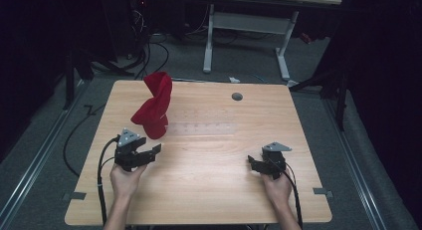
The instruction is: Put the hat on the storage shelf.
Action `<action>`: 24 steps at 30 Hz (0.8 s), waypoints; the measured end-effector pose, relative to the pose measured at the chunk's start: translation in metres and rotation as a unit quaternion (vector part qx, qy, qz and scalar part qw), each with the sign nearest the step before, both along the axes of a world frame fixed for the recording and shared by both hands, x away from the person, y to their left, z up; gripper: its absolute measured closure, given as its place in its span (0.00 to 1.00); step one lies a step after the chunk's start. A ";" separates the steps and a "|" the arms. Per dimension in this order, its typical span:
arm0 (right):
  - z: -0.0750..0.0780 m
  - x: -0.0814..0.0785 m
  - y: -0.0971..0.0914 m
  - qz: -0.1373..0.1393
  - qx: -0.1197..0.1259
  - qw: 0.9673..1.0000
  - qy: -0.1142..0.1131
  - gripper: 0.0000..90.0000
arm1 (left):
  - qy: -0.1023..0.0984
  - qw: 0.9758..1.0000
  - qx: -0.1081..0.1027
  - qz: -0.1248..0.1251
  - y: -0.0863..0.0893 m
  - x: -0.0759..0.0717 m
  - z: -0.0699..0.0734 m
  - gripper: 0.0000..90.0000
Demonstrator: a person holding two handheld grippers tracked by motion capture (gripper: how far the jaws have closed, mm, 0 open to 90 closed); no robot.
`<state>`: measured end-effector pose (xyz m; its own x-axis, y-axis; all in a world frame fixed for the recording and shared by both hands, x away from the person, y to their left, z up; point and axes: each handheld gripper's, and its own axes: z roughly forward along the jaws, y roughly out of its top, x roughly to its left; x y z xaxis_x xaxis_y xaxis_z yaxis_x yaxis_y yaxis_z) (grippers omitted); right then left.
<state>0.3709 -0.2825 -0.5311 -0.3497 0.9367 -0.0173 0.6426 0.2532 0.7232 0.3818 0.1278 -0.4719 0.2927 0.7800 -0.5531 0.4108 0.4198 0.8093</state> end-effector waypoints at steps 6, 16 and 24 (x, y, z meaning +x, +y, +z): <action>0.000 0.000 0.000 0.000 0.000 1.000 0.000 0.37 | 0.014 1.000 0.004 -0.011 -0.007 -0.008 -0.016 0.36; 0.000 0.000 0.000 0.000 0.000 1.000 0.000 0.37 | 0.038 0.999 0.023 -0.018 -0.026 -0.011 -0.049 0.36; 0.000 0.000 0.000 0.000 0.000 1.000 0.000 0.37 | 0.039 0.996 0.079 -0.012 -0.041 -0.008 -0.071 0.36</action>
